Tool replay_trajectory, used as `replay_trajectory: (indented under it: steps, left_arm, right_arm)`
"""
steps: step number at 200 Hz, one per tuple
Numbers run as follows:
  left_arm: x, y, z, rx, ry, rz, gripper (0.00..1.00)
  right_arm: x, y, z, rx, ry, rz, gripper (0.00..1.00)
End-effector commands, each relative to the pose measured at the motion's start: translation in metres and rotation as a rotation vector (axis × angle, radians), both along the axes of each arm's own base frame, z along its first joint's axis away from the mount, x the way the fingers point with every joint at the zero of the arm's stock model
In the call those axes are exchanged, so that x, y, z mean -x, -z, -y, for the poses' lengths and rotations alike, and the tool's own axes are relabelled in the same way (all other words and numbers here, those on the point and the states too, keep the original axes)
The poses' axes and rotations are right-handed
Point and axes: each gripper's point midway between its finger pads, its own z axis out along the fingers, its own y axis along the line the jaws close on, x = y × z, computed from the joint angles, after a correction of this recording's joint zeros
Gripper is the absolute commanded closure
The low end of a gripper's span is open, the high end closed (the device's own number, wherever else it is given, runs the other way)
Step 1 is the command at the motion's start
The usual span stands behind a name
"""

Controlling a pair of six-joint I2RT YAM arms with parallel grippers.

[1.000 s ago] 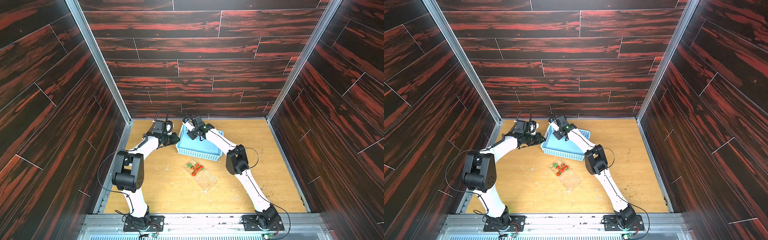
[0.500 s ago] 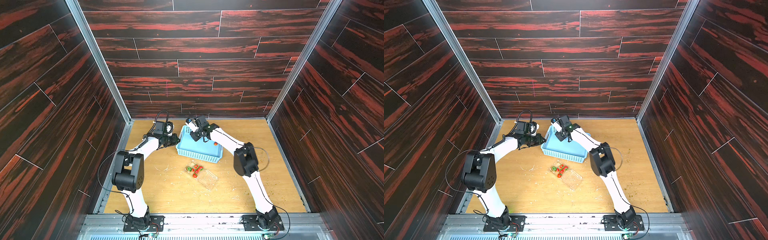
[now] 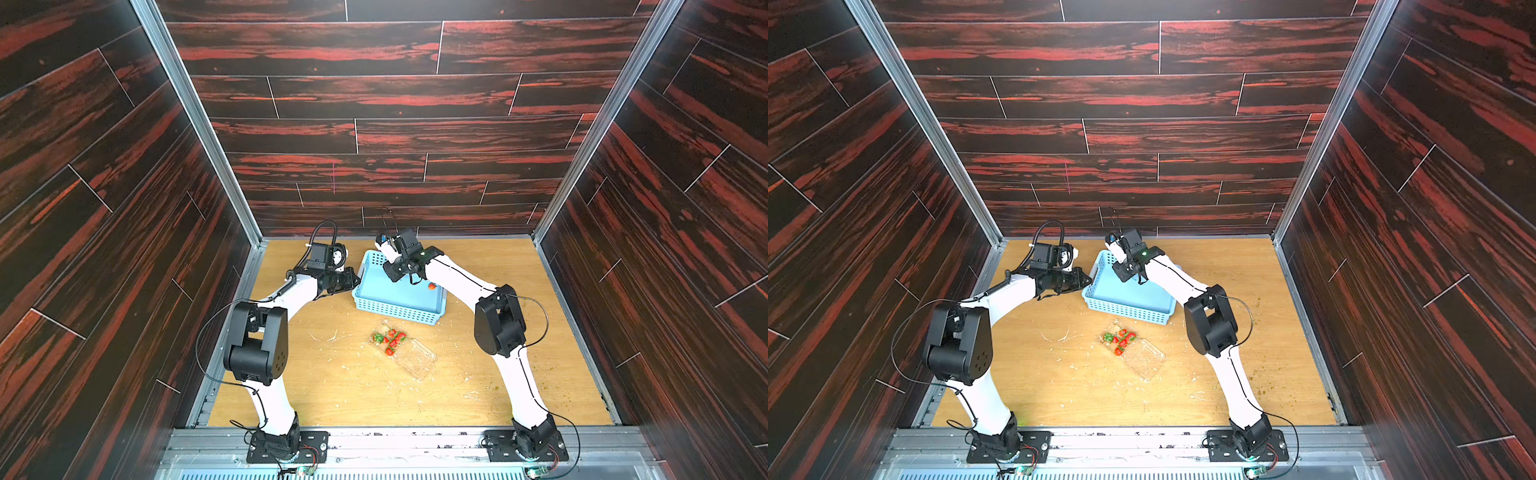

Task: Pack strawberries into containers
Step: Pick up the strawberry from the basket.

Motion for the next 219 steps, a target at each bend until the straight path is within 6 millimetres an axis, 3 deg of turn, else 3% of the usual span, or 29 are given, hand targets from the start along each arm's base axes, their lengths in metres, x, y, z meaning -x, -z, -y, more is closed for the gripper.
replay_trajectory:
  steps: [1, 54, 128, 219]
  left_arm:
    - [-0.003, -0.025, 0.005, 0.024, 0.018, 0.057, 0.91]
    - [-0.005, -0.027, 0.006, 0.028, 0.018, 0.059, 0.91]
    - [-0.006, -0.028, 0.006, 0.023, 0.016, 0.056, 0.91]
    - [-0.004, -0.033, 0.005, 0.02, 0.017, 0.061, 0.91]
  right_arm:
    - [-0.001, 0.035, 0.018, 0.022, 0.035, -0.079, 0.65]
    - [0.002, 0.054, 0.029, -0.003, 0.042, -0.146, 0.64]
    - [0.007, 0.067, 0.02, -0.059, -0.012, -0.219, 0.59]
    - [-0.012, 0.086, 0.029, 0.031, 0.01, -0.185, 0.64]
